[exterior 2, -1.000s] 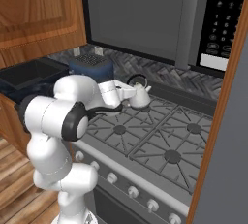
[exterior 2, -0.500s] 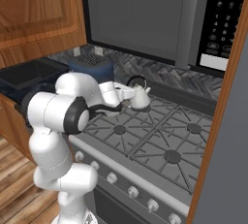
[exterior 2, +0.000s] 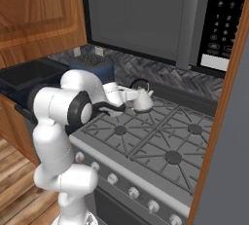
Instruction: Pick the kettle from the cabinet and place it on a stove burner. Then pick the pot from the counter and place it on another stove burner. Finally, turn both burners on.
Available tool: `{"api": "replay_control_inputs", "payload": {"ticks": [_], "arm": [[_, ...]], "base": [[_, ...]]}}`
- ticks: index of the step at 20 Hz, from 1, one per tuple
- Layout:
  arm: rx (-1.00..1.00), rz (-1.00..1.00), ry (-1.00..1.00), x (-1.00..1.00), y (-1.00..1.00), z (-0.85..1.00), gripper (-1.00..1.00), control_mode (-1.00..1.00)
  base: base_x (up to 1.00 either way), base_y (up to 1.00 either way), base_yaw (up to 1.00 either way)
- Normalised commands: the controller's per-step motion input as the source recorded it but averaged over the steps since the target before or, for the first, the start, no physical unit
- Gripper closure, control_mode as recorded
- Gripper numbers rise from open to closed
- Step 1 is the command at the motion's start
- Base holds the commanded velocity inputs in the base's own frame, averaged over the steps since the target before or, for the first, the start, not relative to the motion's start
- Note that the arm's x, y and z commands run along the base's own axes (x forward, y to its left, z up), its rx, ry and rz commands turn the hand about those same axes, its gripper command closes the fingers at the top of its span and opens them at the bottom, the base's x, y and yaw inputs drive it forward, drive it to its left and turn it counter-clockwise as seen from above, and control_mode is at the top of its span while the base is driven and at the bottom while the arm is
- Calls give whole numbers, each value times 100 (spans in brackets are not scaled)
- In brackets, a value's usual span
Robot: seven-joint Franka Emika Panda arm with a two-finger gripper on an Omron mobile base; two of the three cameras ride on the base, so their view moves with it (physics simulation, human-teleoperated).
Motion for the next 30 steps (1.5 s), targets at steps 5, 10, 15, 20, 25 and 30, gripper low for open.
{"api": "replay_control_inputs", "payload": {"ticks": [5,10,15,20,25,30], "arm": [[2,0,-5,14,-16,-23,100,-100],[1,0,-11,1,-6,-17,100,-100],[4,2,-18,-2,0,-9,100,-100],[13,0,-13,0,-2,-19,100,-100],[17,0,-3,0,-16,-34,100,-100],[14,0,-4,0,-17,-36,100,-100]], "base": [[0,0,0],[0,0,0],[0,0,0],[0,0,0],[0,0,0],[0,0,0]]}}
